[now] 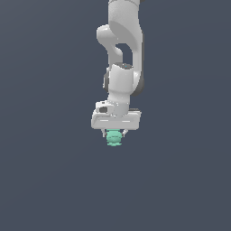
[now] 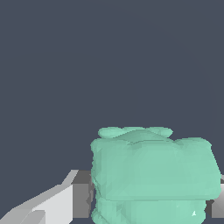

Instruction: Pick up the object and move it to a goal position.

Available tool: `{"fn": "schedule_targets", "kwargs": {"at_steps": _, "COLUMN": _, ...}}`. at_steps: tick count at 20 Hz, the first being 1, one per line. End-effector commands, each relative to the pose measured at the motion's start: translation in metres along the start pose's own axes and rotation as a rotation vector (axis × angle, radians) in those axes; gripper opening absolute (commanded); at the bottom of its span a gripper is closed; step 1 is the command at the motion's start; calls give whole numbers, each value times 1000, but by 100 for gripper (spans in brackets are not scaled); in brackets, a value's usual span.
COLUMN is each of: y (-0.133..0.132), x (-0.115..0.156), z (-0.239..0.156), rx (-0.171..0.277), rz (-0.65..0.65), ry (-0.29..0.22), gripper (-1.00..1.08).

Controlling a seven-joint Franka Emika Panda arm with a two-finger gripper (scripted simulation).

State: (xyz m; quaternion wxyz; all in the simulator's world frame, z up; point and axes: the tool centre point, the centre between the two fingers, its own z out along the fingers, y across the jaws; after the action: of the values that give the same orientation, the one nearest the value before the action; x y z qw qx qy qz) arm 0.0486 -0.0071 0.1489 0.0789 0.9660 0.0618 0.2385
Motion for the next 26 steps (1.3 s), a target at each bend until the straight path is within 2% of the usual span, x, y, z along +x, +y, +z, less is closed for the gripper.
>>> {"fn": "schedule_targets", "kwargs": {"at_steps": 1, "y": -2, "x": 16, "z": -8, "rx": -21, "rz": 12, "ry": 44, "gripper": -100}}
{"fn": "schedule_targets", "kwargs": {"at_steps": 26, "y": -16, "x": 136, "z": -97, "rx": -210, "rz": 110, "ry": 415, "gripper": -100}}
